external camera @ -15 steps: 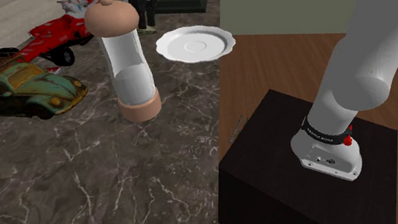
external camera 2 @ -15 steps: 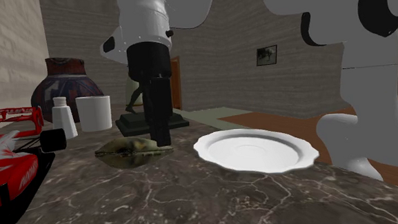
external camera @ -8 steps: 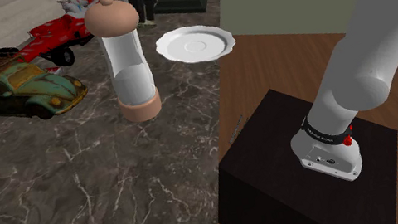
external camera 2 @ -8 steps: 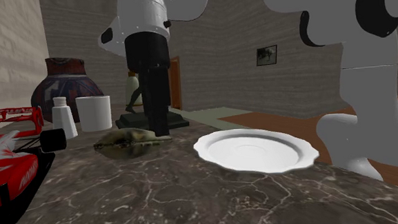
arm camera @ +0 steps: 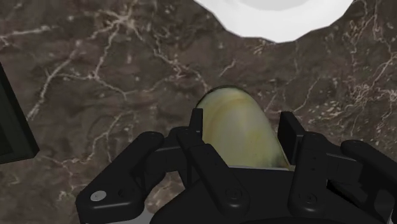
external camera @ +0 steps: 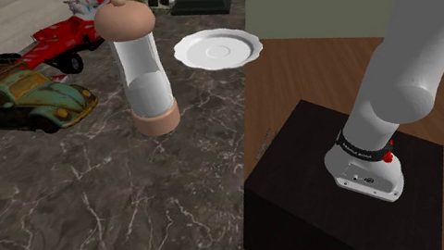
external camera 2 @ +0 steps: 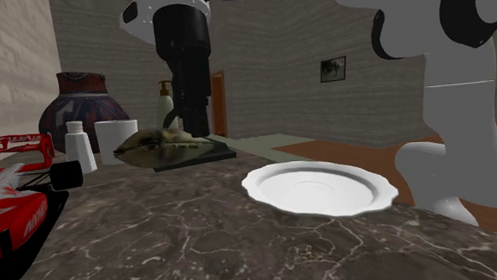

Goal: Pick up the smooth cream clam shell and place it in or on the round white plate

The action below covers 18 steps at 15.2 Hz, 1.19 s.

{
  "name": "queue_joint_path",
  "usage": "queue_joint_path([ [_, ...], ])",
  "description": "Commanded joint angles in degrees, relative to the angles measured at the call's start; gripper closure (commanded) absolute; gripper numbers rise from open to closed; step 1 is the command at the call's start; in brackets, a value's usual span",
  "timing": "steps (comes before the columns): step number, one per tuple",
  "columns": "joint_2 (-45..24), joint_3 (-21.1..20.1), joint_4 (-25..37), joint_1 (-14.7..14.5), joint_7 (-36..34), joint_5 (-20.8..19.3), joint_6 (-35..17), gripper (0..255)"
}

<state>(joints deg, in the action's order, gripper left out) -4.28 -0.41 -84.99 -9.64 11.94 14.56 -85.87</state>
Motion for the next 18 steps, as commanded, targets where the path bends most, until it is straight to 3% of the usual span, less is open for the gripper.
queue_joint_path([
  [1, -0.6, 0.0, 2.2, 0.0, -0.4, 0.0, 1.6, 255],
  [4, -1.3, 0.0, 5.1, 0.1, -0.9, 0.1, 3.7, 255],
  [10, 13.7, -0.1, -12.3, 0.0, -0.5, 0.1, 1.4, 255],
  [18, 31.8, -0.2, -28.7, 0.1, -0.9, 0.4, 3.0, 255],
])
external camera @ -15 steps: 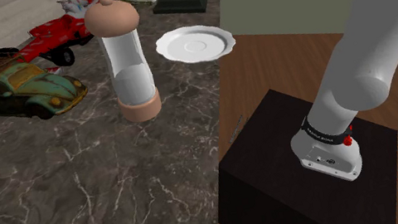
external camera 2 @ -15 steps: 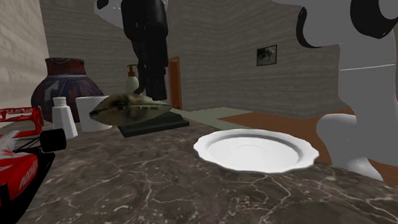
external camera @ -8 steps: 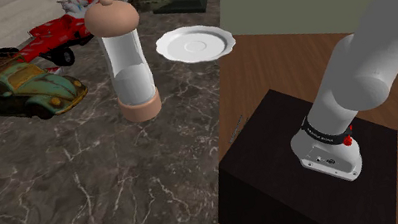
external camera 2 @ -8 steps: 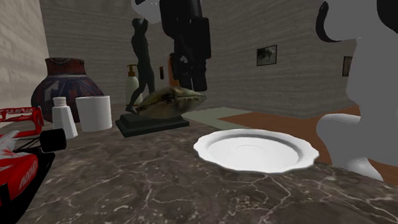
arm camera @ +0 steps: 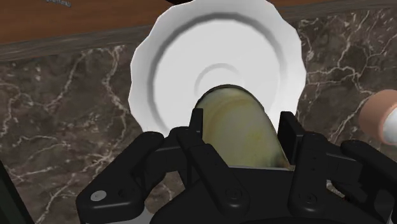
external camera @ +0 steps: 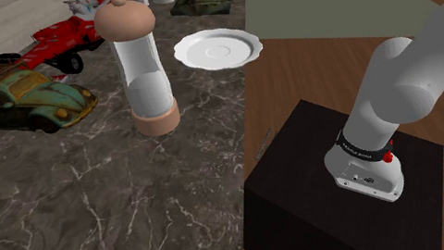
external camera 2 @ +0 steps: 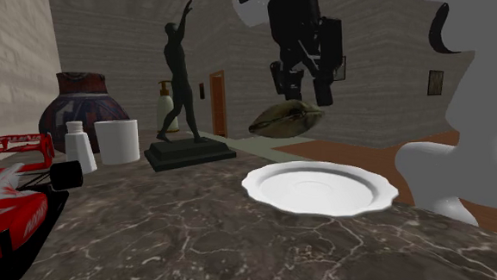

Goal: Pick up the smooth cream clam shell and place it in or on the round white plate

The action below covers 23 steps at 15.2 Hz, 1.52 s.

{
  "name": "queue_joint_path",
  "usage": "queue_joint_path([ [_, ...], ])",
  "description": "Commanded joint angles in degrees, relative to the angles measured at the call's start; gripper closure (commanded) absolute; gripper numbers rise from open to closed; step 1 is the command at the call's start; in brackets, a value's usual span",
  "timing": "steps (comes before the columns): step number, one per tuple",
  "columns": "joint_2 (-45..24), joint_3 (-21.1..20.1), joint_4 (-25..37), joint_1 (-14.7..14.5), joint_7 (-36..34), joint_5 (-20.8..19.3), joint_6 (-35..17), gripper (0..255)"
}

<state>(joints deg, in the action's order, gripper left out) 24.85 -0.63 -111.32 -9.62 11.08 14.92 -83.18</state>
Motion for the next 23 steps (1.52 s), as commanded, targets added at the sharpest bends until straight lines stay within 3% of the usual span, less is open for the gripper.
queue_joint_path([
  [1, 5.3, 0.0, -4.3, 0.0, -0.2, 0.1, 1.0, 255],
  [16, 7.9, -0.6, -17.8, 0.2, 2.3, 0.3, -9.6, 255],
  [23, 7.9, -0.6, -17.8, 0.2, 2.3, 0.3, -9.6, 255],
])
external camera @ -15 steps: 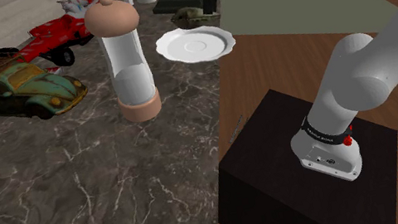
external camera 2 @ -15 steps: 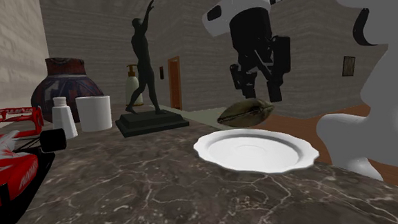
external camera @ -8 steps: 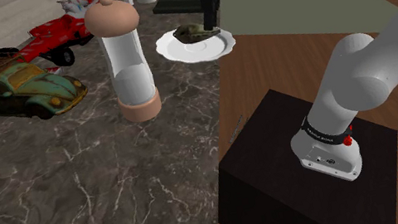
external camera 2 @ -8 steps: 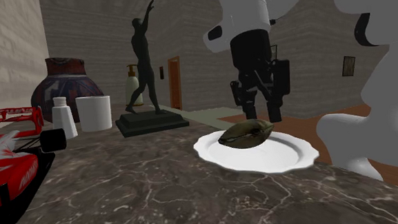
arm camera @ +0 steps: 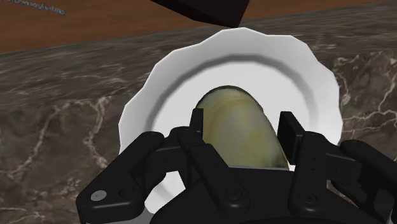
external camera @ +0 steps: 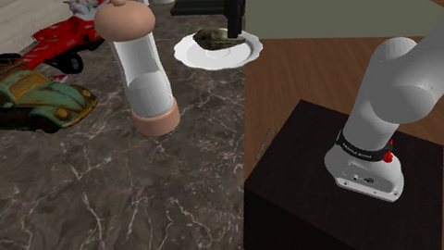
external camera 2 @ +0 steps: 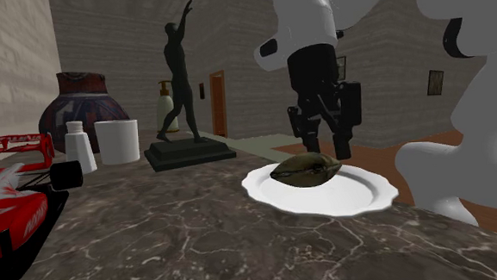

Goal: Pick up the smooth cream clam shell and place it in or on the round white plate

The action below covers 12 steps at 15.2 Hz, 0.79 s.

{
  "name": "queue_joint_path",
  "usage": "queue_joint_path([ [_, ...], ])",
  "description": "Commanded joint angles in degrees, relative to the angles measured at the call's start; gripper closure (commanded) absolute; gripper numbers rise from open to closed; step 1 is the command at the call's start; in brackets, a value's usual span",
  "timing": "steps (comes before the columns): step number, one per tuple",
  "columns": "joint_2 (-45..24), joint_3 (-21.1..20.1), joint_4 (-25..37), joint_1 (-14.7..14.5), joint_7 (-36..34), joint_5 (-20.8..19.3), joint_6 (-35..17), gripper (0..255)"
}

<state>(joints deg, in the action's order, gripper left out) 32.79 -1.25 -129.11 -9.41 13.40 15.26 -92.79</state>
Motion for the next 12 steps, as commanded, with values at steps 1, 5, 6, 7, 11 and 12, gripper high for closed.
queue_joint_path([
  [1, 0.0, 0.0, 0.0, 0.0, 0.0, 0.0, 0.0, 255],
  [5, 0.0, 0.0, 0.0, 0.0, 0.0, 0.0, 0.0, 0],
  [6, 0.0, 0.0, 0.0, 0.0, 0.0, 0.0, 0.0, 0],
  [7, 0.0, 0.0, 0.0, 0.0, 0.0, 0.0, 0.0, 0],
  [11, -1.9, 1.4, 8.5, 0.4, -0.2, -0.9, 6.8, 0],
  [12, -1.9, 1.4, 8.5, 0.4, -0.2, -0.9, 6.8, 0],
])
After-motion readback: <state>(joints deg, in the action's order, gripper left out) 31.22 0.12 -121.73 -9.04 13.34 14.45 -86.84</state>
